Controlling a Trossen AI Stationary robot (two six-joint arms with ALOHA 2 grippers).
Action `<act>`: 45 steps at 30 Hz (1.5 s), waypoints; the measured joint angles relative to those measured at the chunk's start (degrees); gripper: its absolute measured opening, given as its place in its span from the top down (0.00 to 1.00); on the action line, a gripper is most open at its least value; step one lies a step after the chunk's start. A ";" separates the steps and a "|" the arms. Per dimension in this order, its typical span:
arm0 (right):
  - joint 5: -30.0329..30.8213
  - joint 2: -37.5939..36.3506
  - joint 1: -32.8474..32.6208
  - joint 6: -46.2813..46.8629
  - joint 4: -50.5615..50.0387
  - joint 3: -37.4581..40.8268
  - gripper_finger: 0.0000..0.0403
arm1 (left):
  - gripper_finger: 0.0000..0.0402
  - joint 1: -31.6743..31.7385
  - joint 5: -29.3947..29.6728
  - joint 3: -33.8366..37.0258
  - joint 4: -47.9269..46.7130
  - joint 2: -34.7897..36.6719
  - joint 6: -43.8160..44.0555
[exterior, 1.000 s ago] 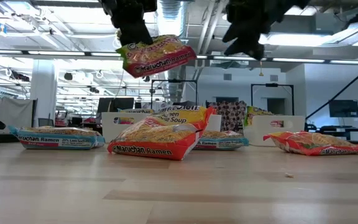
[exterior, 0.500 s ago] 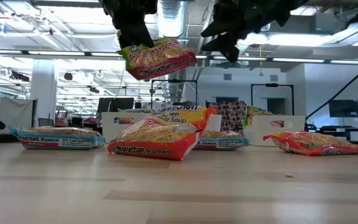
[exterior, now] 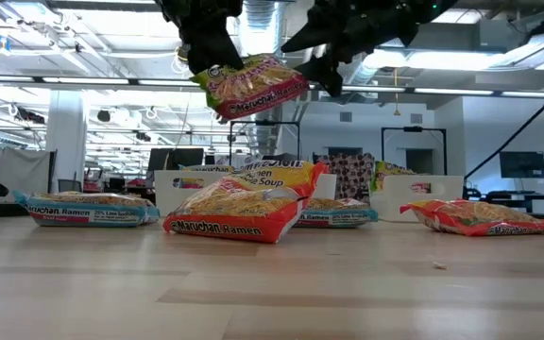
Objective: Sort Maruchan noodles
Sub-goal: Put the green noodle pack into the right white bin
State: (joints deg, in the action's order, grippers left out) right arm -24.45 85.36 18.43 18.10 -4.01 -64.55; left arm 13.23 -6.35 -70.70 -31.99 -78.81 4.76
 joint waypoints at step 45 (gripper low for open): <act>14.16 1.36 -7.53 17.50 -8.29 -2.37 0.93 | 0.66 0.49 -0.79 -9.22 -4.32 0.04 -4.71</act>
State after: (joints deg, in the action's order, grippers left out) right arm -10.28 86.72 10.91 35.60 -12.31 -66.92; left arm 13.73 -7.14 -79.92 -36.32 -78.77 0.05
